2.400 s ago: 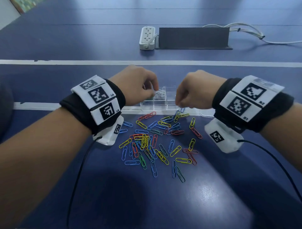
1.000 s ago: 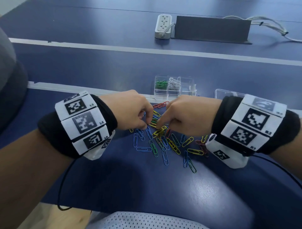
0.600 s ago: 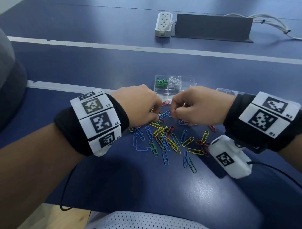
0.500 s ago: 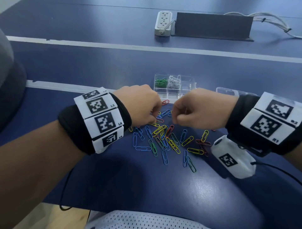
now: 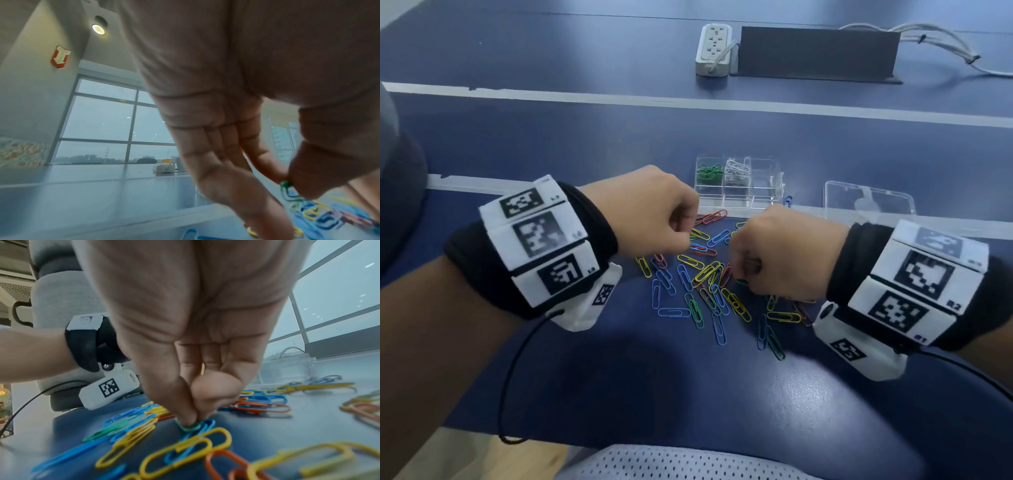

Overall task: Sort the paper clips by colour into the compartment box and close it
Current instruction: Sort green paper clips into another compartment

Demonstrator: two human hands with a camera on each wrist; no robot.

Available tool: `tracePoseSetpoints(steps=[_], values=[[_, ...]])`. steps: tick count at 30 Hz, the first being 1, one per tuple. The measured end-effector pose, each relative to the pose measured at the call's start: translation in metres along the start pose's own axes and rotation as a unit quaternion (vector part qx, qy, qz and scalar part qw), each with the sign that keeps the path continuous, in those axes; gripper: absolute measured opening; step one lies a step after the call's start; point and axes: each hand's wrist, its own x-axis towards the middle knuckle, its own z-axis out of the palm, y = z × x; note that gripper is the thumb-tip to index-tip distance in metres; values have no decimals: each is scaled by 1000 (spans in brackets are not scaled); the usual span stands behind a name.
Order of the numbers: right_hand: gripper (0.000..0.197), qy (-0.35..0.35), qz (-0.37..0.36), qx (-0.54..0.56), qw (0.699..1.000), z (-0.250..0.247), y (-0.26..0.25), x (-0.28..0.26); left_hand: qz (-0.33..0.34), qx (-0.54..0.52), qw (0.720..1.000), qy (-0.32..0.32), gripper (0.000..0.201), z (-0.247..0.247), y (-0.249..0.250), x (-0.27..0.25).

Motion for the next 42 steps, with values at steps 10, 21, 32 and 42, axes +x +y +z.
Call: tracePoseSetpoints(steps=[10,21,32,42], values=[[11,-28,62,115,991,-5,2,1,28,-30,996,-84,20,13,3,-16],[26,-64,100,262,958,0,-3,9,110,16,988,-109,18,24,4,-18],[16,-1,11,37,999,16,-25,6,91,35,986,-134,6,27,11,-16],[5,1,42,120,992,-3,-5,-6,75,40,991,-107,17,22,14,-21]])
